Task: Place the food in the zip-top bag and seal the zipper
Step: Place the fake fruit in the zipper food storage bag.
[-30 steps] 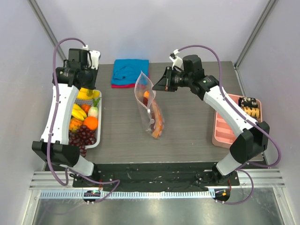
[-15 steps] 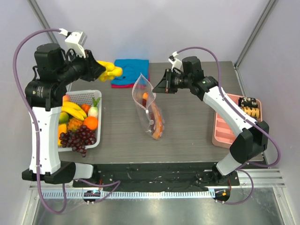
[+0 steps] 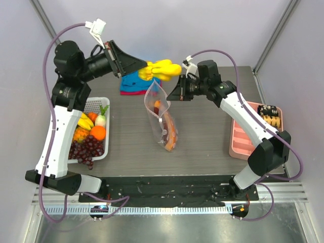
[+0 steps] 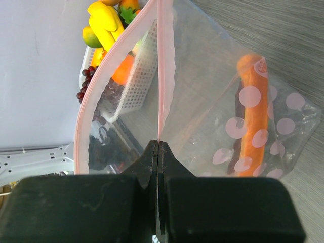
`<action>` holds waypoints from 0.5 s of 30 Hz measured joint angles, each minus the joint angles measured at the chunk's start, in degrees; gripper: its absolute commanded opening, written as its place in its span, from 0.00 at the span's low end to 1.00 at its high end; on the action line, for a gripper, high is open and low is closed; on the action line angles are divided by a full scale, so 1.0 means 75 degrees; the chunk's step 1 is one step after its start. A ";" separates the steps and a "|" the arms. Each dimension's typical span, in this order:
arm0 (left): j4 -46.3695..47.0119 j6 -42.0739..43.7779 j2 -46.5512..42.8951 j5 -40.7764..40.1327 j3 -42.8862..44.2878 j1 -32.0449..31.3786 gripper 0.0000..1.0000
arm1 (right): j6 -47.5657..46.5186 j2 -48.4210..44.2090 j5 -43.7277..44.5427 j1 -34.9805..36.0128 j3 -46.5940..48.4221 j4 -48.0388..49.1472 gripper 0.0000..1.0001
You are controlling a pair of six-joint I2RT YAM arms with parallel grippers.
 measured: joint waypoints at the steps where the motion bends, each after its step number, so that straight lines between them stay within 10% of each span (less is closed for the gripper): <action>1: 0.0391 -0.0379 -0.0017 0.0143 -0.0236 -0.0085 0.00 | 0.0000 0.0000 -0.0003 -0.0026 0.0000 -0.0012 0.01; 15: 0.1888 -0.2605 -0.0580 0.0682 -0.2707 -0.0207 0.00 | 0.0035 0.0000 -0.0093 -0.0393 0.0000 -0.0047 0.01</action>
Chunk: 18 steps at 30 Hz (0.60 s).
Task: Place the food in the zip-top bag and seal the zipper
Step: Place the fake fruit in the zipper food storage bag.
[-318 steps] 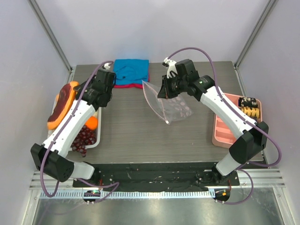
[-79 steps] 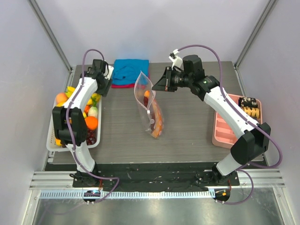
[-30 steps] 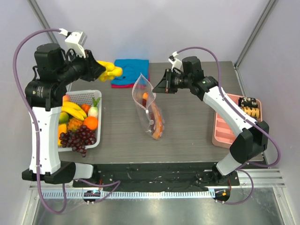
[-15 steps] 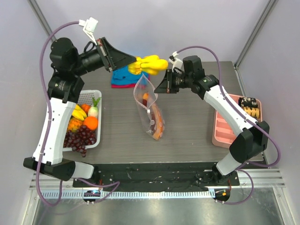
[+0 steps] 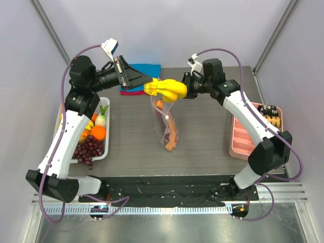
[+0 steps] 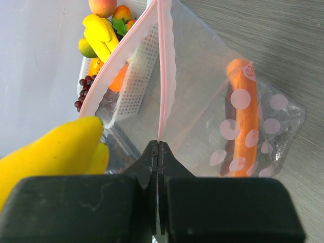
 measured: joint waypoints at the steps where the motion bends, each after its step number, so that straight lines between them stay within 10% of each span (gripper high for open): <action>1: 0.0003 0.0003 -0.0055 0.0003 0.0000 0.0029 0.00 | -0.0003 0.0000 -0.0009 0.0003 0.0000 0.0000 0.01; 18: -0.0443 -0.0131 -0.0420 -0.0204 -0.1224 0.0947 0.00 | -0.0006 0.0000 -0.0087 0.0003 0.0000 0.0000 0.01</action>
